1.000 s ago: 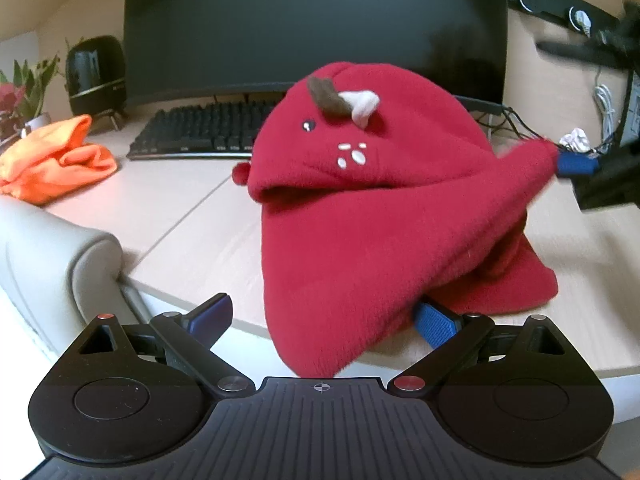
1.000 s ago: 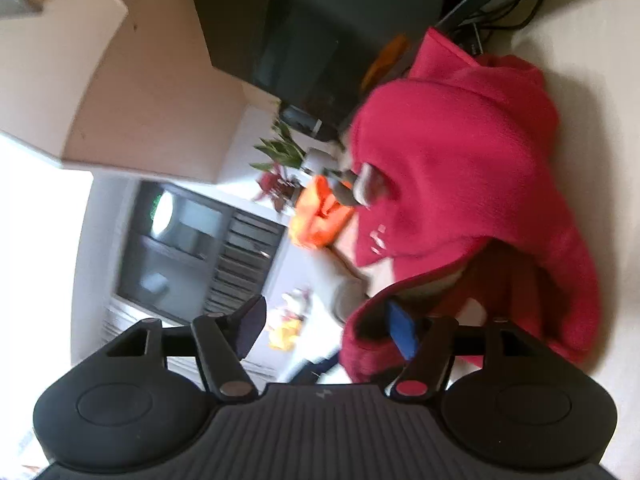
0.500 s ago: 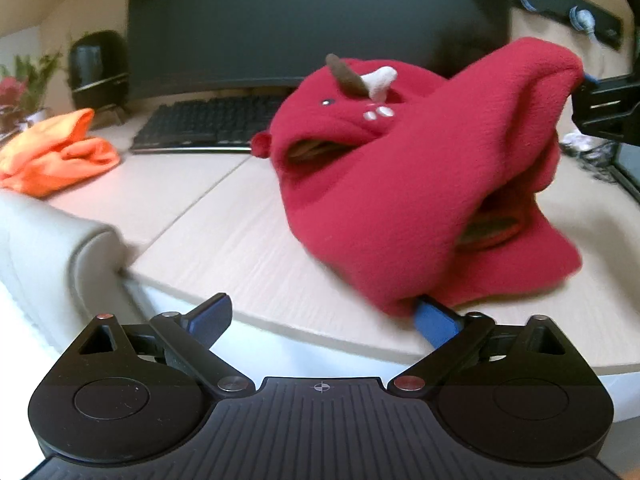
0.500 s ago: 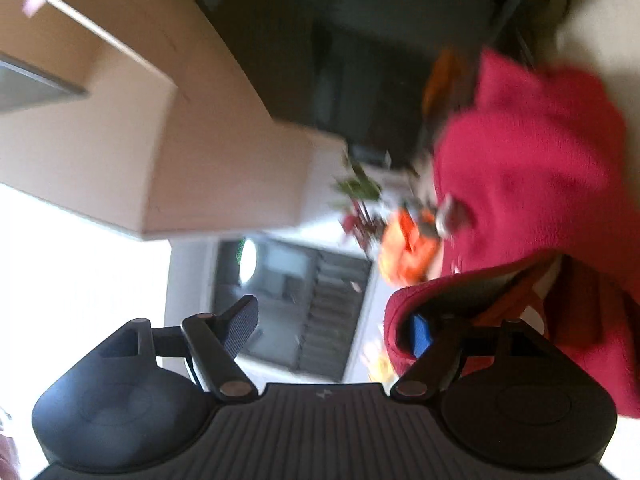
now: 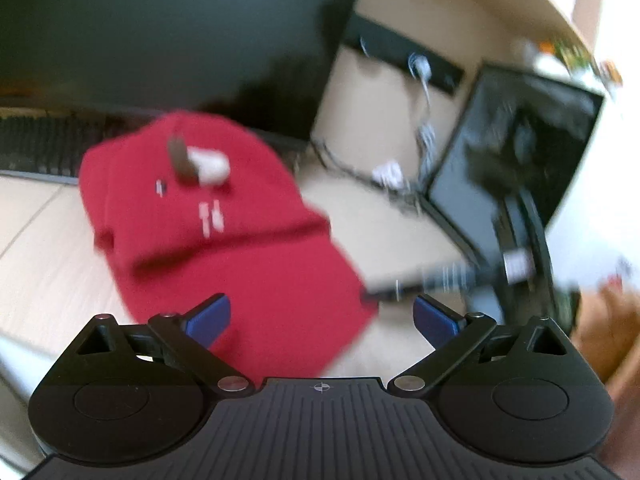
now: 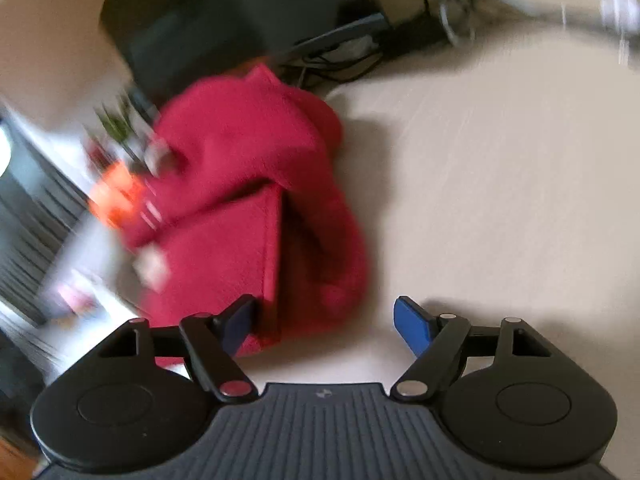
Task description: Fold clothes
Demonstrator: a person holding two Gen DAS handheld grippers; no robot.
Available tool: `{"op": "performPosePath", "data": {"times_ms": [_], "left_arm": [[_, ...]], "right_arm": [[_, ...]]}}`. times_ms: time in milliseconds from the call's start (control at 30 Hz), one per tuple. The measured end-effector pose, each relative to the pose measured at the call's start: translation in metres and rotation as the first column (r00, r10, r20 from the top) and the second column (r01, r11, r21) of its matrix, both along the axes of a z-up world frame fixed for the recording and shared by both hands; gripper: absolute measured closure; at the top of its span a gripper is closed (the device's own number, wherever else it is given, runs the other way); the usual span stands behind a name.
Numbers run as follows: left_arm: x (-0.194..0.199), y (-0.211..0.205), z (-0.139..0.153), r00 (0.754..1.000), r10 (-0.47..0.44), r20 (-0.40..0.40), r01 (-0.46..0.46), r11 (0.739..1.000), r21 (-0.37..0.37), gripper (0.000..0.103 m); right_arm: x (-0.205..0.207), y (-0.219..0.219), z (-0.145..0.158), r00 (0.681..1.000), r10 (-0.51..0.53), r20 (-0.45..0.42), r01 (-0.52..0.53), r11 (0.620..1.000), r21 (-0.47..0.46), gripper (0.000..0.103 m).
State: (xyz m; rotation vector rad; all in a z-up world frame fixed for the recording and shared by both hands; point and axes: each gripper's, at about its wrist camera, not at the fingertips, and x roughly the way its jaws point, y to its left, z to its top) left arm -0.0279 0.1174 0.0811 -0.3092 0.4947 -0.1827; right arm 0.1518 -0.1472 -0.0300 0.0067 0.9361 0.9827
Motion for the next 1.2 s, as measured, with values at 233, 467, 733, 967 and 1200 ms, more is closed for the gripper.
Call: {"op": "performPosePath", "data": {"times_ms": [233,467,733,967,1200], "left_arm": [[0.078,0.022,0.011,0.983,0.176,0.057,-0.174,0.984,-0.045,0.003],[0.111,0.054,-0.027,0.970,0.243,0.018,-0.243,0.959,0.149,0.003],[0.124,0.078,-0.032,0.983,0.179,0.036,-0.183,0.963,0.200,0.000],[0.120,0.080,-0.033,0.984,0.172,0.050,-0.178,0.967,0.184,0.000],[0.126,0.077,-0.035,0.984,0.169,0.056,-0.177,0.967,0.184,0.000]], "right_arm": [[-0.030,0.044,0.020,0.944,0.143,0.296,-0.115,0.987,-0.110,0.019],[-0.059,0.101,0.002,0.907,0.259,0.333,-0.228,0.965,-0.128,0.018],[-0.068,0.127,-0.003,0.869,0.268,0.415,-0.248,0.963,-0.103,0.007],[-0.075,0.063,0.022,0.881,0.136,0.453,-0.161,0.987,0.017,0.007],[-0.082,0.069,-0.004,0.845,0.097,0.526,-0.007,0.985,-0.171,0.003]]}}
